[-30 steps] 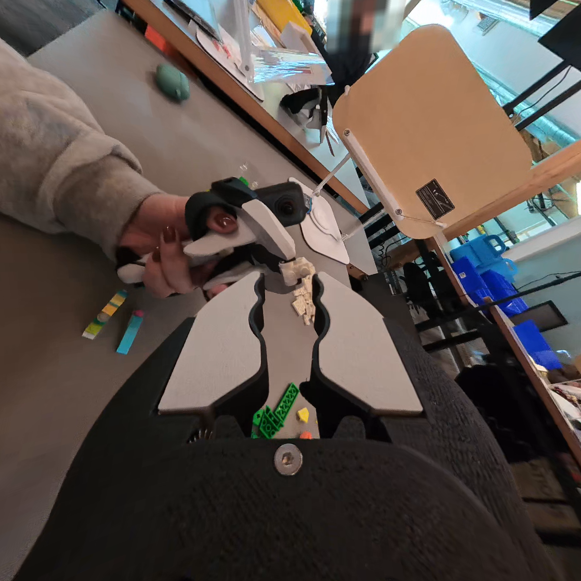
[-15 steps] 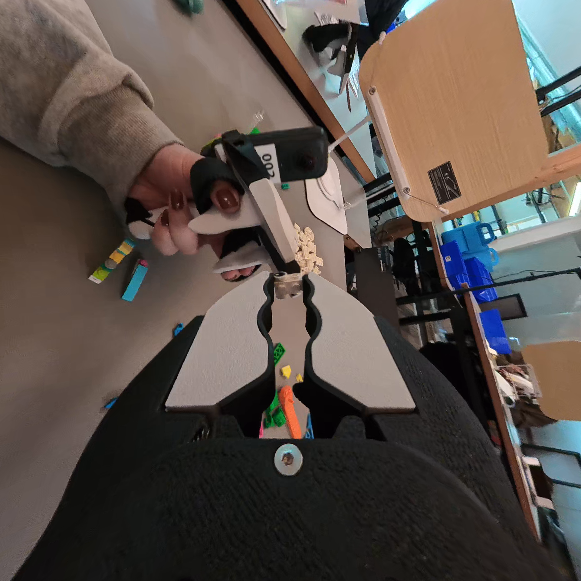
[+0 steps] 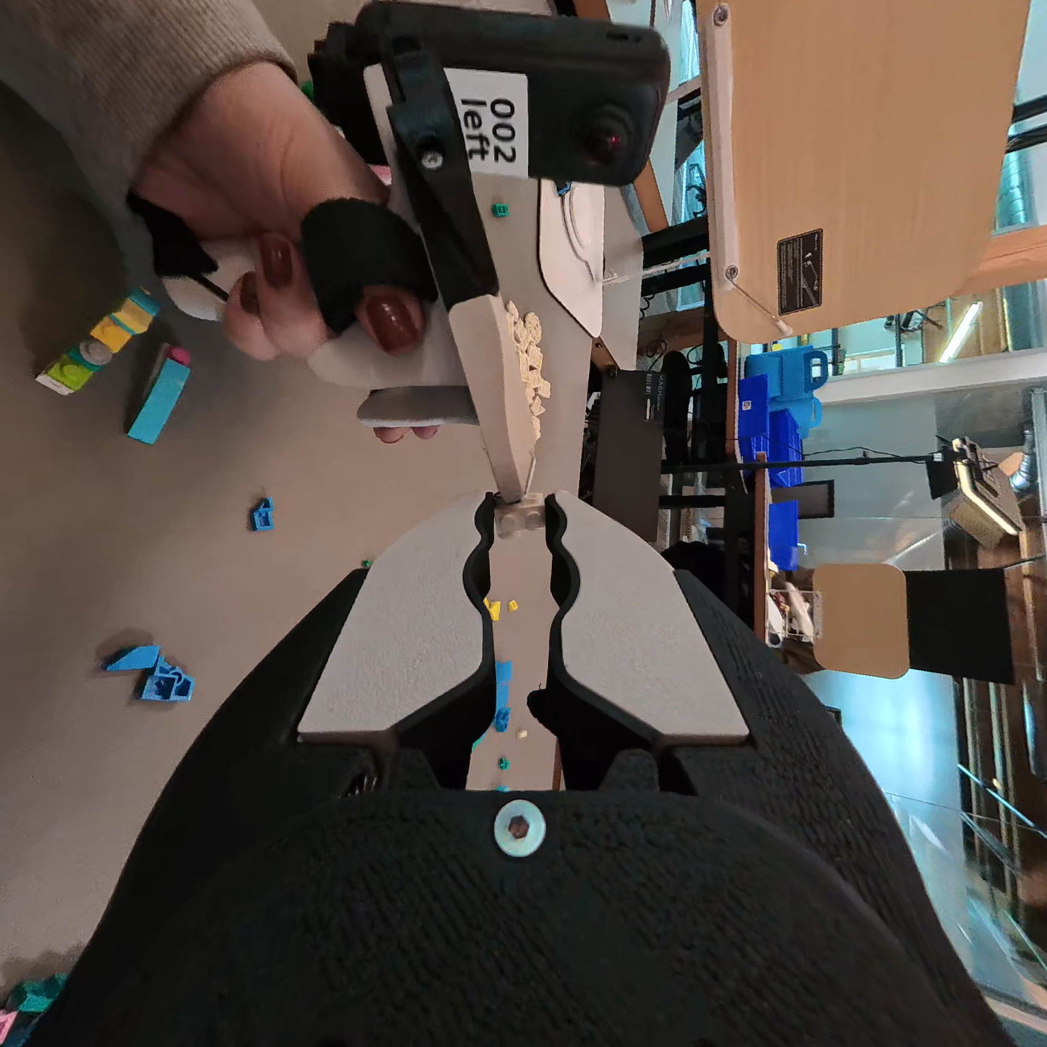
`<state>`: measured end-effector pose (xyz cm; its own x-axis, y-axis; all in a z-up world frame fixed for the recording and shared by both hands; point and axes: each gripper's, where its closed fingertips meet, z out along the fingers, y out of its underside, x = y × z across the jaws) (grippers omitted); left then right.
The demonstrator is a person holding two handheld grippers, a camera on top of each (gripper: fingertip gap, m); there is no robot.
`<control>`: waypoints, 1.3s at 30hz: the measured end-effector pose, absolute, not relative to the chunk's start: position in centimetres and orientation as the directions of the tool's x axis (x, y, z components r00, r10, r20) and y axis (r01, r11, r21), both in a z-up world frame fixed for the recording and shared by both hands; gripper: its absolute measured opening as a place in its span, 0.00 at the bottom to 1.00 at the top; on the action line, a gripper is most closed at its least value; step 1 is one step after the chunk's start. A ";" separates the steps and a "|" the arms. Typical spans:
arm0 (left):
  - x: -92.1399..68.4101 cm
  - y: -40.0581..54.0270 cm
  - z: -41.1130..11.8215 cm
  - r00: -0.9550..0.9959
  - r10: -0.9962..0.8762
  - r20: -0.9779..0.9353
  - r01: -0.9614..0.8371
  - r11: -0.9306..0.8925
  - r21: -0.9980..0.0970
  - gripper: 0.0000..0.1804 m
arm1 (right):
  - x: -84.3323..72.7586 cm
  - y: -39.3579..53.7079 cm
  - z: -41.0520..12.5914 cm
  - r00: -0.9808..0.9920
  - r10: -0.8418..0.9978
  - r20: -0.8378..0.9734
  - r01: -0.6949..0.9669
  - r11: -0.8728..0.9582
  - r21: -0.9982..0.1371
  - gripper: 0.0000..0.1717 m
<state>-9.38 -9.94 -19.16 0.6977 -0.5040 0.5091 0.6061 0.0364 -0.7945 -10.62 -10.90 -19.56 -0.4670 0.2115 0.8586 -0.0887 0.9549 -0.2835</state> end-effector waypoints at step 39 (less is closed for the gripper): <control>-6.7 -12.3 -16.5 0.391 -0.781 0.487 0.727 -0.063 -0.684 0.06 | -8.2 -13.9 -17.0 -0.605 0.393 0.693 -0.269 0.718 -0.642 0.09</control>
<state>-6.74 -12.27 -16.50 0.3910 -0.7808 0.4873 0.7268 -0.0629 -0.6840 -8.23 -13.90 -17.02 -0.6046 0.3935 0.6925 -0.2689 0.7176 -0.6425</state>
